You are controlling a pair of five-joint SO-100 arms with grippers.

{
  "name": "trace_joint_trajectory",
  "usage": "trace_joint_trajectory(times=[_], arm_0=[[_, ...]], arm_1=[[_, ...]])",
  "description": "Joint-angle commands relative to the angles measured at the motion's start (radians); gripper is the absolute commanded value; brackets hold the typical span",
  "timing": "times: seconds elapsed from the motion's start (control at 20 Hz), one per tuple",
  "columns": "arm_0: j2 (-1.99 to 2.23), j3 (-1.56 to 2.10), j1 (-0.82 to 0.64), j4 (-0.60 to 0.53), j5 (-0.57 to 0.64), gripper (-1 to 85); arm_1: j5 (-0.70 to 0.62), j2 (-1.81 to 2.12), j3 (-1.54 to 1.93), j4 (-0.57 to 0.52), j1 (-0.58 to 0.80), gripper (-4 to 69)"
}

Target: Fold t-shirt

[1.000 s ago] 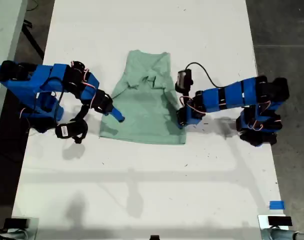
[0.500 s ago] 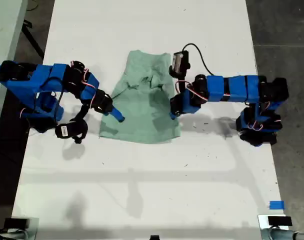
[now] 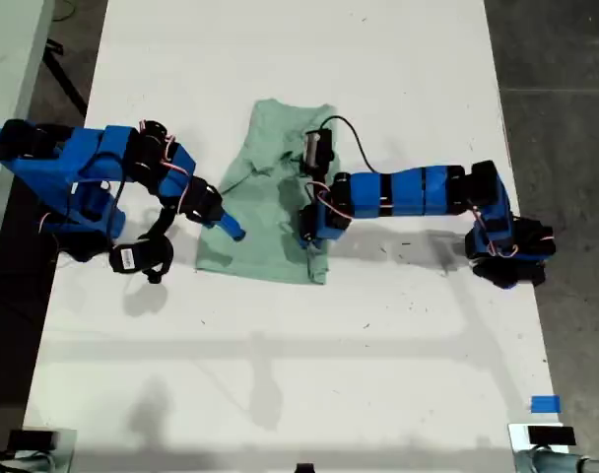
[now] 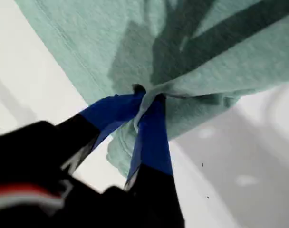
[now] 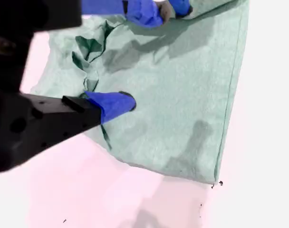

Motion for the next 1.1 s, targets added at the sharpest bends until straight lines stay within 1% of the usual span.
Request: trace_joint_trajectory(times=[0.0, 0.15, 0.3, 0.5, 0.6, 0.75, 0.95, 1.05], arm_0=[[0.021, -0.009, 0.012, -0.009, -0.012, 29.2], [0.021, -0.006, 0.014, -0.006, -0.017, 29.2], [0.023, 0.005, 0.014, 0.009, -0.04, 29.7], [0.026, 0.015, 0.02, 0.021, -0.064, 30.0], [0.029, 0.017, 0.021, 0.037, -0.077, 30.1], [0.057, 0.055, 0.032, 0.084, -0.147, 30.6], [0.132, 0.304, 0.032, -0.021, -0.239, 31.1], [0.186, 0.443, 0.009, -0.129, -0.253, 31.0]], arm_1=[[-0.043, 0.023, -0.173, 0.071, -0.015, 30.9], [-0.077, 0.066, -0.272, 0.161, -0.003, 26.7], [-0.112, 0.175, -0.293, 0.245, 0.032, 24.9], [-0.138, 0.244, -0.29, 0.399, 0.066, 23.9], [-0.143, 0.276, -0.267, 0.41, 0.066, 23.2], [-0.152, 0.314, -0.238, 0.433, 0.066, 22.9], [-0.153, 0.345, -0.179, 0.434, 0.066, 22.2], [-0.152, 0.365, -0.153, 0.434, 0.064, 21.8]])
